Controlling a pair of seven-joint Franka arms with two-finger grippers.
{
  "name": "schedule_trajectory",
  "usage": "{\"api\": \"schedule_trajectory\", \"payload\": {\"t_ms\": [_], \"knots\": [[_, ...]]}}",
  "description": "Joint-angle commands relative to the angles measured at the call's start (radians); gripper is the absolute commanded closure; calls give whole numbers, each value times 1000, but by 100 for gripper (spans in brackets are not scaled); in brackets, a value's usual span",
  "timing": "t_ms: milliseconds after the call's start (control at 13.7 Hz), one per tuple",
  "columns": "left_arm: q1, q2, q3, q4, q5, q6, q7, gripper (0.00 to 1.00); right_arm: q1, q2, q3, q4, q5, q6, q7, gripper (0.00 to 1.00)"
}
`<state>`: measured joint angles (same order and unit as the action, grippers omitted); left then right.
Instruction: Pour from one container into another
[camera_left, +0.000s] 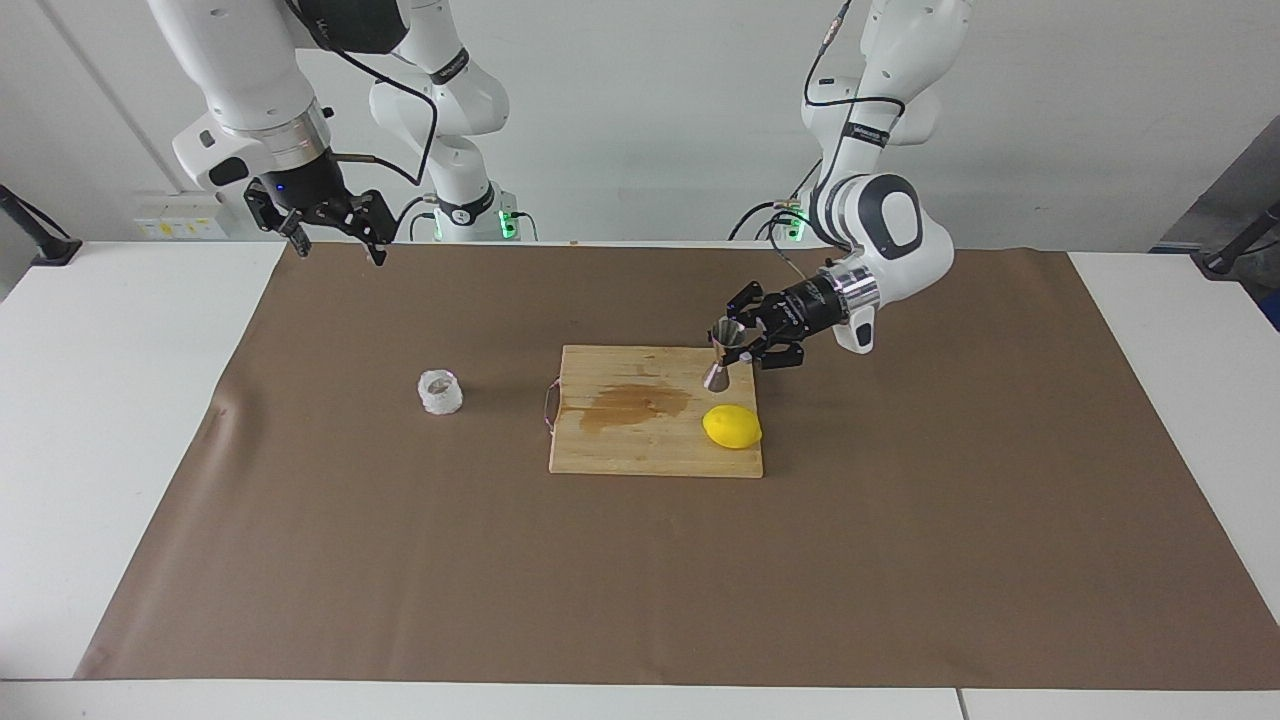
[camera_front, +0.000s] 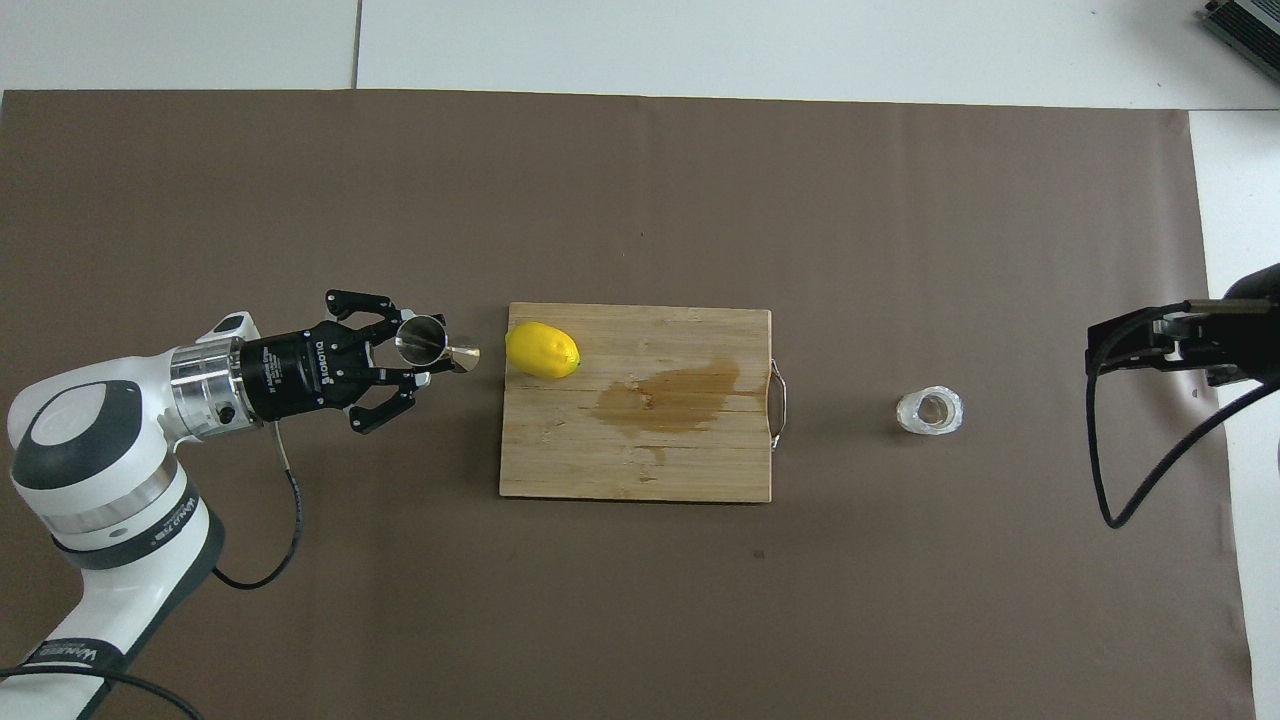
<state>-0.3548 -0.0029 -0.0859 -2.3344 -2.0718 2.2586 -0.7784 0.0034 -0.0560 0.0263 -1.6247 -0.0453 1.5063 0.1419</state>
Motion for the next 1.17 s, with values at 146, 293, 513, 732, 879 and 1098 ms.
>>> {"api": "schedule_trajectory", "payload": {"t_ms": [146, 293, 513, 732, 879, 1098], "knots": [[-124, 18, 17, -13, -220, 79, 144, 100, -13, -15, 6, -14, 4, -8, -4, 0], [-147, 41, 17, -2, -255, 85, 198, 100, -13, -15, 6, -14, 4, -8, -4, 0], [-193, 87, 11, 39, -272, 137, 225, 100, -13, -15, 6, -14, 4, -8, -4, 0], [-202, 121, -4, 56, -284, 142, 257, 100, -13, -15, 6, -14, 4, -8, -4, 0], [-202, 149, -18, 69, -312, 144, 277, 100, -11, -16, 6, -14, 4, -11, -4, 0], [-202, 176, -25, 82, -315, 144, 283, 100, -13, -15, 6, -14, 5, -11, -5, 0]]}}
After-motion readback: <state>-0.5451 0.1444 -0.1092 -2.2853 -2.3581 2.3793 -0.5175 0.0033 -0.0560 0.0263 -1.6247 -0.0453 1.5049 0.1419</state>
